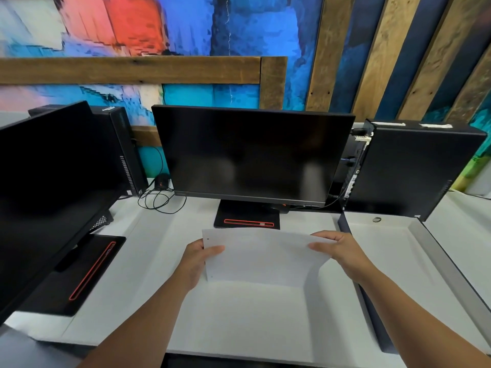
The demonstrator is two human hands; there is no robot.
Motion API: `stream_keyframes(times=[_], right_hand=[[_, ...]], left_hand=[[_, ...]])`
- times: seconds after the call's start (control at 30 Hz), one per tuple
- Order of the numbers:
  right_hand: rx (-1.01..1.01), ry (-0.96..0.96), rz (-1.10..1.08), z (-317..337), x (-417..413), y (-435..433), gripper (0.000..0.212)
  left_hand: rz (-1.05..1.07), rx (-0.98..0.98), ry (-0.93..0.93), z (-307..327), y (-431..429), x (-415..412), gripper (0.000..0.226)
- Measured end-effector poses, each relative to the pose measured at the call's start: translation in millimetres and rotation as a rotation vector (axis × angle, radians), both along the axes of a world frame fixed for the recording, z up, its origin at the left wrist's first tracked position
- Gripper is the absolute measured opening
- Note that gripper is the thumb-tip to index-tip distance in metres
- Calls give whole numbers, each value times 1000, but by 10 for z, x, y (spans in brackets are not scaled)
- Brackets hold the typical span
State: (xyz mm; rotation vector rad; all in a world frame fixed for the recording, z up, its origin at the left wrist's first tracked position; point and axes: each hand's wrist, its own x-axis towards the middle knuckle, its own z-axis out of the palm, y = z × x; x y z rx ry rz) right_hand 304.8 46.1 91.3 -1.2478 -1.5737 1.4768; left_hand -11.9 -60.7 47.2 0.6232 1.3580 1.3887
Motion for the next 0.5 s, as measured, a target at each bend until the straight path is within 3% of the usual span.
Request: stream_keyframes(times=[0.3, 0.5], right_hand=[[0, 40, -39, 74, 17, 73, 4], [69, -67, -14, 147, 88, 203, 3]], left_hand=[[-62, 1, 121, 107, 95, -14, 29], [-71, 55, 261, 342, 265, 14, 14]])
